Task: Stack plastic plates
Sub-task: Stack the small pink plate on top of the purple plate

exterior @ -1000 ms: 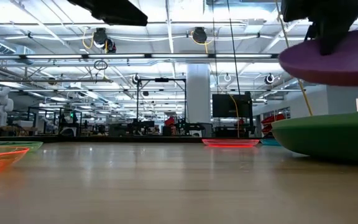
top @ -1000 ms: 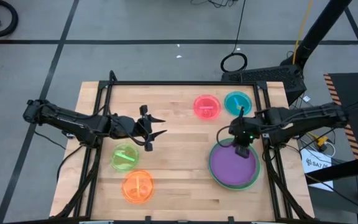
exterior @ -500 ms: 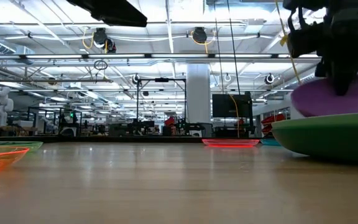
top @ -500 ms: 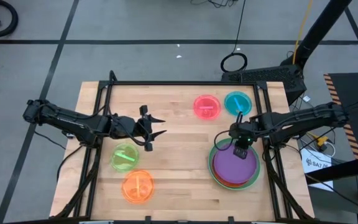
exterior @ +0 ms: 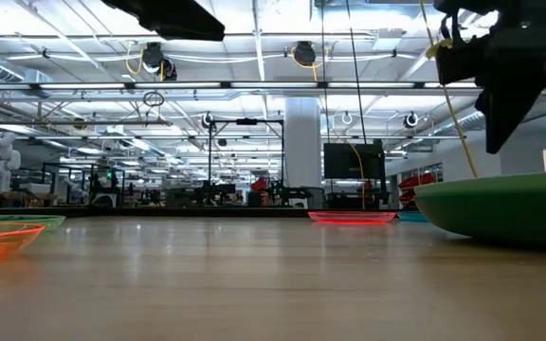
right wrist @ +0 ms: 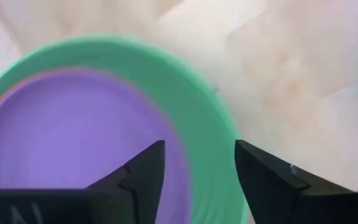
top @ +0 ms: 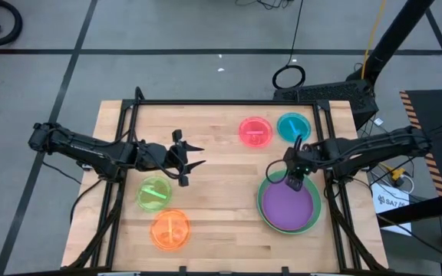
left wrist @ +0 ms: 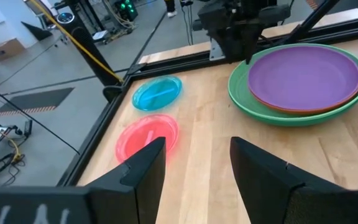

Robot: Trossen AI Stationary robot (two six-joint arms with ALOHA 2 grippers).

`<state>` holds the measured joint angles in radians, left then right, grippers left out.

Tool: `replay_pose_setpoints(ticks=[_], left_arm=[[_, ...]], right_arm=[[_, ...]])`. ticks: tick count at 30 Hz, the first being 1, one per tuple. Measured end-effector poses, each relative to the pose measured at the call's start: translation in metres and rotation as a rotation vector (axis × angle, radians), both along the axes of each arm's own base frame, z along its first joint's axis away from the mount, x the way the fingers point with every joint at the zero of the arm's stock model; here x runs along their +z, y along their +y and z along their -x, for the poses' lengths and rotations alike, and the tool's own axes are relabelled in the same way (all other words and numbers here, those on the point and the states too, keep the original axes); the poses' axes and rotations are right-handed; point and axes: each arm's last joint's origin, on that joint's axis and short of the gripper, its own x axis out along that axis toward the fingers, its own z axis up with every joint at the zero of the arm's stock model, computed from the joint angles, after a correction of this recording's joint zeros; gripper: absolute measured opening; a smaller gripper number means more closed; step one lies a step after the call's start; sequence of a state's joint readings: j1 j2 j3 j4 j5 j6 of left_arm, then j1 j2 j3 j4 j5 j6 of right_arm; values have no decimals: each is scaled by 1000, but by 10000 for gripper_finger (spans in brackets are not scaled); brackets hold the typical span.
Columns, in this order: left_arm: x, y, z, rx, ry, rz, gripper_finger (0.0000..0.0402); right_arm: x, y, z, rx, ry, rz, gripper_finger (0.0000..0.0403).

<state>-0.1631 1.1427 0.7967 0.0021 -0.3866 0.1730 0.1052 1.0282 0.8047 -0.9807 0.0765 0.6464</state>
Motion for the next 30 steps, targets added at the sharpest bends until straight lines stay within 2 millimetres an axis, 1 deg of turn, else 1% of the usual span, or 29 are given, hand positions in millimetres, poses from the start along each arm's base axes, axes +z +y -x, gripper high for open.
replay_pose_setpoints(ticks=[4, 8, 13, 19, 25, 27, 30], left_arm=[[-1, 0, -1, 17, -11, 50, 186], [-7, -2, -5, 37, 2, 108, 186], [-20, -4, -14, 57, 40, 152, 186], [-30, -6, -25, 73, 40, 190, 186], [-33, -7, -30, 78, 17, 210, 186], [-32, -7, -32, 80, -6, 224, 186], [-33, -6, -34, 89, -11, 235, 186]], right_arm=[[6, 1, -1, -18, -88, 120, 186], [13, 8, -6, 57, -208, 215, 181], [22, 19, -8, 164, -328, 343, 180], [33, 32, -2, 242, -437, 460, 180], [44, 40, 6, 273, -537, 550, 180], [44, 42, 7, 289, -576, 574, 180], [35, 45, 8, 326, -642, 587, 180]])
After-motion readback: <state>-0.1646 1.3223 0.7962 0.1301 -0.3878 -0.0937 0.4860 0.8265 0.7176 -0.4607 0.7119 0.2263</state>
